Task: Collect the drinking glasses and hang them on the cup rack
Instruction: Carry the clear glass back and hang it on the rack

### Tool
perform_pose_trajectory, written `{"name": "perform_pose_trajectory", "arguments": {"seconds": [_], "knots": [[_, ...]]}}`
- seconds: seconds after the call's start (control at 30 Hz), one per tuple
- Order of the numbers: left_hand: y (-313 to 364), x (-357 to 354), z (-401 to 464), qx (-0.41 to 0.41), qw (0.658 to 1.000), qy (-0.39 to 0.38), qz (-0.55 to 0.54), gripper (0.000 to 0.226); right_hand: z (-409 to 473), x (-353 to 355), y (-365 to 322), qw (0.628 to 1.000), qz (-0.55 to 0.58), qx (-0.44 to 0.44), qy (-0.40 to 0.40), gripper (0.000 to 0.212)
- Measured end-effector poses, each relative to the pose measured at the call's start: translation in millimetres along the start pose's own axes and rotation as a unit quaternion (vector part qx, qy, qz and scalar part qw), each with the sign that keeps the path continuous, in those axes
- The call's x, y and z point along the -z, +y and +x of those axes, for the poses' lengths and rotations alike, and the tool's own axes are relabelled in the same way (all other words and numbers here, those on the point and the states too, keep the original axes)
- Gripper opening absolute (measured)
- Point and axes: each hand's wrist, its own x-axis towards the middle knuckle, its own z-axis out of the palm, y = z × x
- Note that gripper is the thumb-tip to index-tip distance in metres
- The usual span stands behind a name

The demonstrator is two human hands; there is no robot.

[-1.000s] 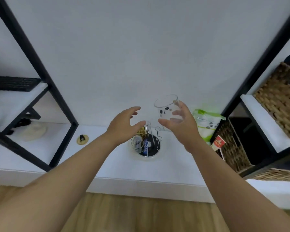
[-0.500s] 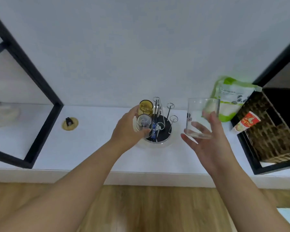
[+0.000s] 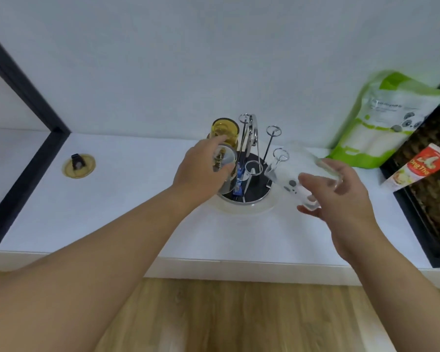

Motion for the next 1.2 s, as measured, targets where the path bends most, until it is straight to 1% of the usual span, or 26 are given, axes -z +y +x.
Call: {"name": "perform_pose_trajectory", "arguments": {"seconds": [0.1,0.2,0.27,0.33,0.37,0.43,0.5,0.6,0.7,0.9,1.03,1.2], "knots": [[-4.7,-1.9,1.4,-0.002,1.000,0.024,0.000,0.054,5.3,-8.3,-10.7,0.984,-0.164,0.070,-0.007,0.071],[-7.8,-0.9,2.1,-0.007,1.000,0.028,-0.005,0.054,16.6,-21.7,-28.4,0.951,-0.280,0.129,-0.029,0.076],[-8.9,0.4,2.4,-0.011,1.000,0.028,-0.008,0.055,24.9,-30.8,-38.1,0.917,-0.363,0.159,-0.049,0.083],[-9.6,0.9,3.7,-0.016,1.000,0.026,-0.007,0.056,34.3,-38.2,-43.8,0.875,-0.444,0.177,-0.075,0.099],[-9.5,1.3,4.2,-0.018,1.000,0.024,-0.005,0.057,37.8,-42.5,-45.8,0.857,-0.474,0.182,-0.086,0.106],[-9.5,2.4,5.8,-0.021,1.000,0.021,-0.002,0.058,42.6,-51.1,-47.0,0.828,-0.514,0.202,-0.099,0.114],[-9.6,3.7,7.6,-0.025,0.999,0.020,-0.002,0.058,44.4,-58.7,-44.8,0.804,-0.541,0.221,-0.107,0.115],[-9.7,5.1,8.8,-0.027,0.999,0.018,0.003,0.058,43.9,-66.8,-39.7,0.789,-0.560,0.227,-0.114,0.111],[-9.8,6.3,9.1,-0.026,1.000,0.016,0.007,0.057,45.6,-71.7,-31.3,0.783,-0.568,0.228,-0.111,0.113],[-7.9,8.1,9.3,-0.023,1.000,0.014,0.005,0.056,53.4,-84.2,-15.7,0.769,-0.585,0.229,-0.117,0.130],[-7.3,6.8,7.9,-0.025,1.000,0.017,0.006,0.056,57.3,-88.0,-7.1,0.769,-0.586,0.227,-0.114,0.136],[-10.0,3.9,6.1,-0.028,0.999,0.025,0.001,0.055,57.8,-88.0,-1.6,0.749,-0.607,0.249,-0.092,0.142]]}}
